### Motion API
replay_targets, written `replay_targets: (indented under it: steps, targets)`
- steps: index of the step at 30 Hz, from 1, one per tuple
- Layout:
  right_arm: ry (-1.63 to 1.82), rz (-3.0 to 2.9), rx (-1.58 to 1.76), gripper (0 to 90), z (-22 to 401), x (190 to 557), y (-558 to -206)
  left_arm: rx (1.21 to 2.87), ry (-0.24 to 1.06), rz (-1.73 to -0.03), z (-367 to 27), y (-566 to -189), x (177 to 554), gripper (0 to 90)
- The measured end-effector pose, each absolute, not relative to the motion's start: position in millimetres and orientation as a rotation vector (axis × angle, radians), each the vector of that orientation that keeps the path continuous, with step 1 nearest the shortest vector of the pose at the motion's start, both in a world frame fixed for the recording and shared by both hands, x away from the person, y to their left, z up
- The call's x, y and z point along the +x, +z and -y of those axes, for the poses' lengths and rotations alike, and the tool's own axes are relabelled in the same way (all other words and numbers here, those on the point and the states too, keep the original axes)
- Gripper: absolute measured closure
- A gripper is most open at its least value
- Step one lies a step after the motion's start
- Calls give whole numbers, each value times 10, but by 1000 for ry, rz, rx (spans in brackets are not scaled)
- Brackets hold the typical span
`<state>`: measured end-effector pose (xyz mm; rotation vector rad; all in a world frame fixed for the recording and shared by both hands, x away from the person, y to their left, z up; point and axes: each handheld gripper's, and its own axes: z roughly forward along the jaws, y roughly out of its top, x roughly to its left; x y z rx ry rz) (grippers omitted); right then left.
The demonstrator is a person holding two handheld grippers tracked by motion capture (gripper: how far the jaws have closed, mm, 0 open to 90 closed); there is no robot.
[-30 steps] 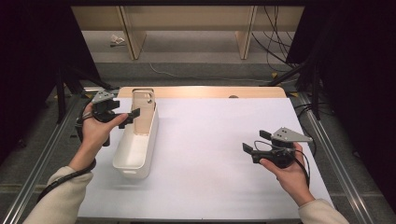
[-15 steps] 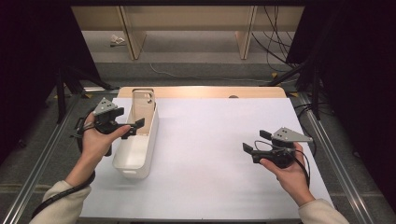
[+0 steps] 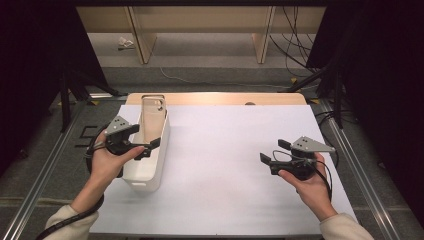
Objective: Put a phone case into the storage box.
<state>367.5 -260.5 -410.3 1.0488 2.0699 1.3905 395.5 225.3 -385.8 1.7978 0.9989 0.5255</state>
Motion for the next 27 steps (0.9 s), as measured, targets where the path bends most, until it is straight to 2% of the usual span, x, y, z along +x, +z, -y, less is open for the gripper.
replay_targets:
  steps: [27]
  targets:
    - [1392, -2074, 1055, 162, 2607, 3676, -4107, 1822, 479, -883, -2068, -4137, 3562, 85]
